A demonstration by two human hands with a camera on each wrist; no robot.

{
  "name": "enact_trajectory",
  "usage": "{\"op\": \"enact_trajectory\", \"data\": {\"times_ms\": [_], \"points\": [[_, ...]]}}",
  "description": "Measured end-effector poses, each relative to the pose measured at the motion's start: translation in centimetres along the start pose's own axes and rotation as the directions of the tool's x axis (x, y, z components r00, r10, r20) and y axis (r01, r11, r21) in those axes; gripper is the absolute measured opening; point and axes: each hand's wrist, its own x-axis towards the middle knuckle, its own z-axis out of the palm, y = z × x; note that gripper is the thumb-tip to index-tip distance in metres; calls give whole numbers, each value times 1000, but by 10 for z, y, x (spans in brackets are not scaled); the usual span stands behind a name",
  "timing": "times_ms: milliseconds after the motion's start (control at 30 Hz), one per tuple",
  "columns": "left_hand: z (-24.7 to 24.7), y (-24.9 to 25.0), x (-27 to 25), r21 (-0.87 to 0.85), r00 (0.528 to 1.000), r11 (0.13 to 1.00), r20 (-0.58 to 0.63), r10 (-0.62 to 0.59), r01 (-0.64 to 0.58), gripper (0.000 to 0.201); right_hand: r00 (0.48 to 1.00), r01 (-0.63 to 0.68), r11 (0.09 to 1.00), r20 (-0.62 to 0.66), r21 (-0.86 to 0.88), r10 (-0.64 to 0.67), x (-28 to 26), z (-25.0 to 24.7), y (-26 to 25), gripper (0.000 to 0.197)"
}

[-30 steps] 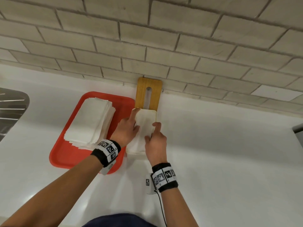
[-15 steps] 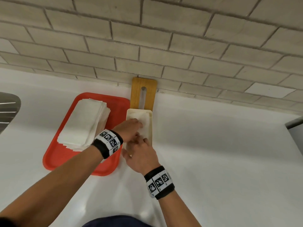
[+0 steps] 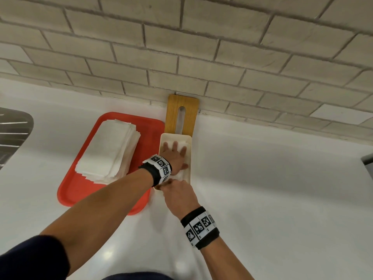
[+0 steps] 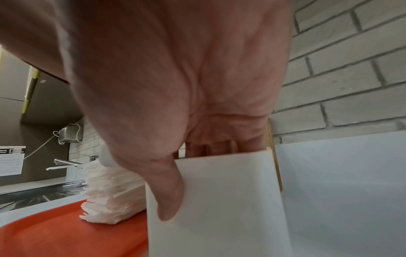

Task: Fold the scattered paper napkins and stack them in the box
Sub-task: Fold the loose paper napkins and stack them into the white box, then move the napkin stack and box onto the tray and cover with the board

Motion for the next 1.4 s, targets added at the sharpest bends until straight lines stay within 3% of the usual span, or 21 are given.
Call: {"op": "enact_trajectory", "data": {"times_ms": [100, 267, 300, 367, 433, 467, 567, 667, 733, 800, 900, 1033, 1167, 1300, 1400], "points": [[-6, 1, 0, 20, 1000, 1000, -13, -1, 1, 92, 996, -65, 997, -64, -36, 63, -6, -2, -10, 28], [-31, -2, -19, 138, 992, 988, 117, 56, -72, 141, 975, -187, 982, -125, -13, 184, -14, 6, -26, 26], [-32, 0, -22, 136, 991, 989, 127, 35, -52, 138, 967, -204, 979, -154, 15, 204, -16, 11, -27, 24], [-29, 3, -20, 80, 993, 996, 116, 28, -38, 113, 939, -239, 969, -240, 55, 245, -17, 25, -24, 23], [-25, -1, -16, 53, 991, 997, 121, 50, -56, 89, 933, -206, 977, -291, 56, 213, -17, 30, -21, 22], [-24, -5, -15, 49, 991, 997, 122, 55, -61, 87, 936, -183, 981, -292, 70, 196, -15, 31, -20, 25], [-22, -11, -14, 73, 983, 996, 181, 38, -52, 127, 954, -148, 984, -249, 99, 168, -13, 26, -21, 40], [-21, -7, -13, 101, 980, 994, 200, 25, -46, 153, 974, -160, 980, -140, 121, 176, -14, 17, -22, 25], [-19, -4, -13, 79, 984, 996, 173, 33, -48, 143, 982, -158, 972, -74, 172, 173, -9, 9, -21, 16], [-21, -6, -16, 23, 987, 998, 151, 52, -56, 122, 984, -126, 984, -108, 125, 140, -3, 7, -22, 12], [-24, -15, -25, 88, 984, 990, 151, 92, -107, 125, 983, -74, 996, -163, 44, 80, -5, 4, -22, 15], [-27, -18, -35, 138, 981, 971, 52, 188, -194, 70, 965, -179, 982, -181, 62, 188, -15, -6, -18, 13], [-14, -18, -40, 41, 980, 981, -43, 192, -191, 55, 956, -205, 977, -204, 59, 213, -12, 12, -19, 14], [-15, -22, -53, -55, 978, 980, -93, 188, -193, 46, 953, -286, 948, -63, 139, 296, 6, 1, -22, 32], [-15, -48, -81, -235, 941, 950, -315, 127, -207, 37, 938, -345, 896, 134, 280, 319, 7, -26, -20, 41]]}}
